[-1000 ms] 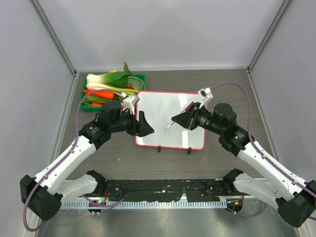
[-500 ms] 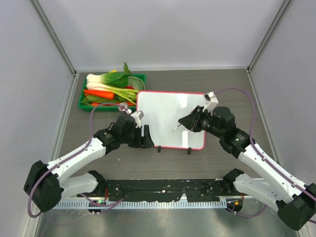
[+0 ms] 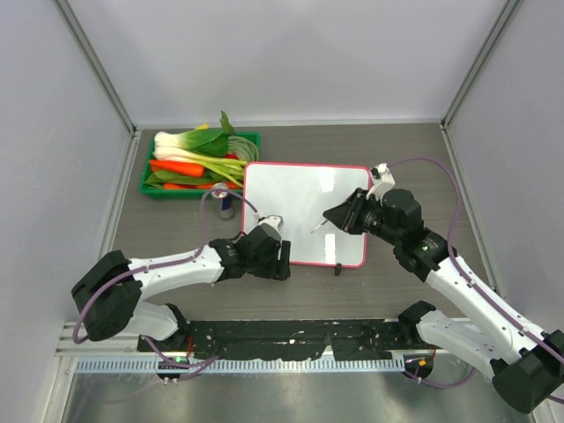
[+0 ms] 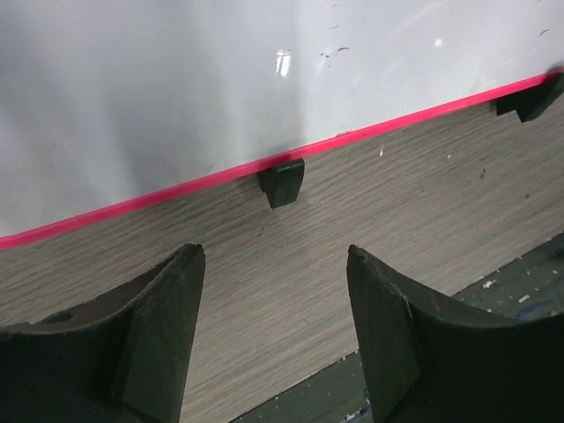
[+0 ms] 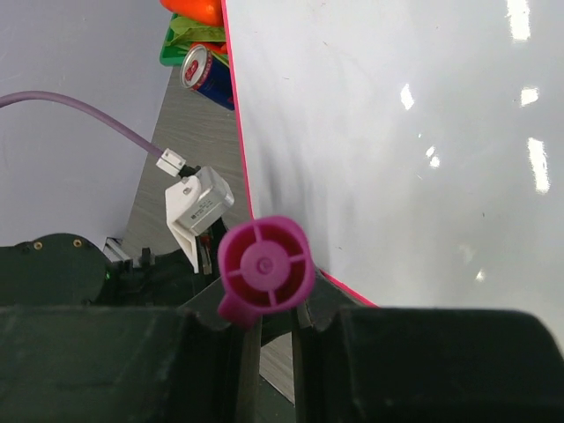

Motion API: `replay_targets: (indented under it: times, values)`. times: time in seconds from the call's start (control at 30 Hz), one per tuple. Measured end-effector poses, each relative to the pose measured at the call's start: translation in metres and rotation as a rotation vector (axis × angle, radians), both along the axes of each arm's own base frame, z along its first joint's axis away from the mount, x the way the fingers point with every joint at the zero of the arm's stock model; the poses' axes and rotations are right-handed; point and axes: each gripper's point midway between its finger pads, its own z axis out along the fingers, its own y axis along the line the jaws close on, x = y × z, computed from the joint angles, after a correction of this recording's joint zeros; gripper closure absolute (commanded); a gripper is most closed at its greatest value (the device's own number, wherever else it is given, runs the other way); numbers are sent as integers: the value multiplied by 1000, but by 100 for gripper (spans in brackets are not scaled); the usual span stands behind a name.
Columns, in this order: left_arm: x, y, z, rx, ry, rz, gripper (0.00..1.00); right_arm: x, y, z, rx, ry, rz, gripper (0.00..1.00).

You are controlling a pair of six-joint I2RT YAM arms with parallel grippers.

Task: Write a sentence on the whiteboard
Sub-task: Move the whiteboard stand to the center of the board.

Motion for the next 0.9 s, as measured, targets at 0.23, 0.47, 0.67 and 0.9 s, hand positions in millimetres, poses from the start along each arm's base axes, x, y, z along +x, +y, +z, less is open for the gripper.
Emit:
replay_targets:
  times: [0.23,0.47,0.67,0.9]
  values:
    - [3,-7,-21,90,-47,31,36,-2,-6,2,4,0,-14,99]
    - [12,-13,-29,105,-103,74,43,-1,-8,2,3,1,-22,99]
    - [18,-24,-33,128,-155,87,64,-1,-9,2,2,2,-23,99]
    - [16,-28,-35,141,-180,104,100,-1,-9,2,3,1,-20,99]
